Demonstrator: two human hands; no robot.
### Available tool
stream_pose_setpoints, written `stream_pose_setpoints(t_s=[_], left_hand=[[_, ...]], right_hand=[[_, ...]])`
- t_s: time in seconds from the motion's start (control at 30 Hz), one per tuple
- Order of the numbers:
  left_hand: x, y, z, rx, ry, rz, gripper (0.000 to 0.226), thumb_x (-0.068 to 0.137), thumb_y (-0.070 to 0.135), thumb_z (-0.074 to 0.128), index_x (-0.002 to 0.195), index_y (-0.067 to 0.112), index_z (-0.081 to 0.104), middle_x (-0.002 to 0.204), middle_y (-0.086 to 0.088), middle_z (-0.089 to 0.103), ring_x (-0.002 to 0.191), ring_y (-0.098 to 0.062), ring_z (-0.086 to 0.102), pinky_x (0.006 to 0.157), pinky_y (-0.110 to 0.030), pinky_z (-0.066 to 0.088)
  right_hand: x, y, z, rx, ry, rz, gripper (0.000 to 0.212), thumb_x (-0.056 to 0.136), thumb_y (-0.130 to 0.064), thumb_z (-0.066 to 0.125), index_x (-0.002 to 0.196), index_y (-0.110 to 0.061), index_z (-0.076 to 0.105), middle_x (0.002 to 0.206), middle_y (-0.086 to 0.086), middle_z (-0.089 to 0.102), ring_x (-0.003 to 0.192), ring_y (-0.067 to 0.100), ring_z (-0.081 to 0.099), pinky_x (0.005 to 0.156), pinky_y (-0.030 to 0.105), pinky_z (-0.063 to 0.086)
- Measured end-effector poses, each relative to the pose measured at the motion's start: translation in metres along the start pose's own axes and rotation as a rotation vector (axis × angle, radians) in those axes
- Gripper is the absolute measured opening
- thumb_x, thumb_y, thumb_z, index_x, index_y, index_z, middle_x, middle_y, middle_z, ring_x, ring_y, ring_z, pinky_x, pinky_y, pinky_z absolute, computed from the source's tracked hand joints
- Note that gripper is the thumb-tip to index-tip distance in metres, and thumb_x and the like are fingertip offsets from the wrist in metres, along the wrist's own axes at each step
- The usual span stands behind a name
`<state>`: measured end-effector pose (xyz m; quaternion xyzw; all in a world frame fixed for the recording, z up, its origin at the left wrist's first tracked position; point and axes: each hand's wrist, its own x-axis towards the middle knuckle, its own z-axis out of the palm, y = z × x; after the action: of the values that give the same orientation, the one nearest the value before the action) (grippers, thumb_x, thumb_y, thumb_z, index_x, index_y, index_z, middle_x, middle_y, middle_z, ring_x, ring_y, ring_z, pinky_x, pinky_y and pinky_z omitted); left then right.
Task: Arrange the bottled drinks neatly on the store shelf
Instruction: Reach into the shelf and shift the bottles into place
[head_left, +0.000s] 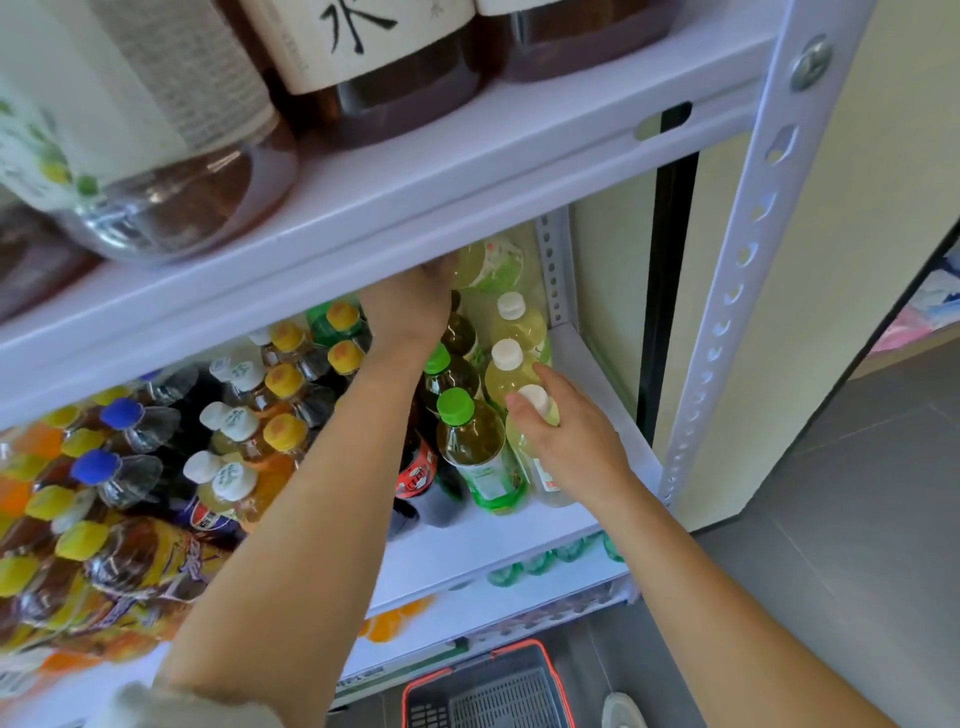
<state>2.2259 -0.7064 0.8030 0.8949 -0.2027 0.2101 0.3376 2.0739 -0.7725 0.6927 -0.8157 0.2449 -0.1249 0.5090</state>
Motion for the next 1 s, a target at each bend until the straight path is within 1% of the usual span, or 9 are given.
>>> stream_pose_setpoints(t_s=[0.13, 0.23, 0.33, 0.43, 0.5, 0.57, 0.67, 0.87, 1.0], left_hand=[[-0.047, -0.014, -0.033, -0.26, 0.043, -0.091, 0.018, 0.093, 0.038, 0.058, 0.096, 0.02, 0.055, 0.08, -0.01, 0.072, 0.073, -0.025, 0.072, 0.069, -0.042, 0.058], [-0.08, -0.018, -0.064, -0.444, 0.07, -0.087, 0.008, 0.094, 0.039, 0.057, 0.095, 0.035, 0.05, 0.076, -0.003, 0.071, 0.061, -0.009, 0.071, 0.057, -0.03, 0.058], [-0.104, -0.021, -0.095, -0.639, 0.032, -0.11, 0.006, 0.095, 0.037, 0.057, 0.099, 0.038, 0.053, 0.07, -0.005, 0.071, 0.063, -0.017, 0.072, 0.057, -0.029, 0.058], [-0.121, -0.024, -0.118, -0.772, -0.062, -0.072, 0.007, 0.094, 0.036, 0.054, 0.1, 0.034, 0.058, 0.07, 0.004, 0.069, 0.067, -0.019, 0.071, 0.064, -0.029, 0.059], [-0.133, -0.025, -0.127, -0.829, -0.144, -0.023, 0.009, 0.094, 0.034, 0.053, 0.101, 0.035, 0.059, 0.078, 0.006, 0.068, 0.075, -0.022, 0.071, 0.068, -0.032, 0.059], [-0.143, -0.026, -0.131, -0.908, -0.19, -0.034, 0.012, 0.095, 0.032, 0.051, 0.103, 0.033, 0.059, 0.09, 0.0, 0.068, 0.087, -0.028, 0.07, 0.073, -0.033, 0.059], [-0.157, -0.022, -0.133, -1.035, -0.245, -0.215, 0.021, 0.097, 0.032, 0.049, 0.117, 0.027, 0.055, 0.107, -0.01, 0.071, 0.098, -0.026, 0.07, 0.076, -0.029, 0.057], [-0.175, 0.019, -0.124, -1.437, -0.375, -0.609, 0.078, 0.076, 0.049, 0.069, 0.139, 0.009, 0.047, 0.125, -0.017, 0.066, 0.112, -0.032, 0.066, 0.091, -0.043, 0.056], [-0.178, 0.032, -0.119, -1.487, -0.322, -0.684, 0.072, 0.077, 0.038, 0.074, 0.134, 0.002, 0.049, 0.101, -0.013, 0.072, 0.088, -0.027, 0.073, 0.068, -0.036, 0.059]], right_hand=[[0.0, -0.004, -0.007, 0.108, -0.035, 0.058, 0.066, 0.091, -0.058, 0.054, 0.148, -0.031, 0.035, 0.152, -0.004, 0.041, 0.137, 0.018, 0.04, 0.112, 0.046, 0.034], [-0.007, -0.011, -0.018, 0.197, 0.064, 0.042, 0.063, 0.091, -0.058, 0.055, 0.146, -0.032, 0.039, 0.149, -0.008, 0.043, 0.132, 0.008, 0.041, 0.109, 0.035, 0.034], [-0.018, -0.035, -0.037, 0.578, 0.135, 0.037, 0.055, 0.092, -0.057, 0.055, 0.14, -0.031, 0.048, 0.131, -0.019, 0.058, 0.111, -0.009, 0.057, 0.09, 0.014, 0.043], [-0.032, -0.061, -0.059, 1.057, -0.1, 0.133, 0.055, 0.078, -0.073, 0.054, 0.112, -0.031, 0.067, 0.113, 0.005, 0.072, 0.091, 0.019, 0.072, 0.062, 0.027, 0.054], [-0.044, -0.072, -0.067, 1.094, -0.2, 0.126, 0.057, 0.07, -0.075, 0.058, 0.099, -0.028, 0.072, 0.098, 0.007, 0.075, 0.077, 0.023, 0.071, 0.051, 0.025, 0.052], [-0.058, -0.075, -0.067, 1.045, -0.166, 0.06, 0.034, 0.079, -0.06, 0.063, 0.094, -0.031, 0.072, 0.089, 0.003, 0.074, 0.07, 0.019, 0.068, 0.047, 0.023, 0.049], [-0.079, -0.069, -0.064, 1.108, -0.123, -0.036, 0.01, 0.086, -0.033, 0.059, 0.092, -0.029, 0.067, 0.095, 0.006, 0.074, 0.078, 0.019, 0.07, 0.053, 0.027, 0.054], [-0.124, -0.055, -0.059, 1.213, -0.322, -0.17, 0.043, 0.069, -0.005, 0.069, 0.103, -0.023, 0.05, 0.11, 0.011, 0.067, 0.099, 0.028, 0.066, 0.079, 0.038, 0.057], [-0.145, -0.048, -0.064, 1.106, -0.442, -0.101, 0.051, 0.069, -0.02, 0.084, 0.111, -0.028, 0.057, 0.12, 0.015, 0.065, 0.102, 0.032, 0.066, 0.086, 0.047, 0.056]])
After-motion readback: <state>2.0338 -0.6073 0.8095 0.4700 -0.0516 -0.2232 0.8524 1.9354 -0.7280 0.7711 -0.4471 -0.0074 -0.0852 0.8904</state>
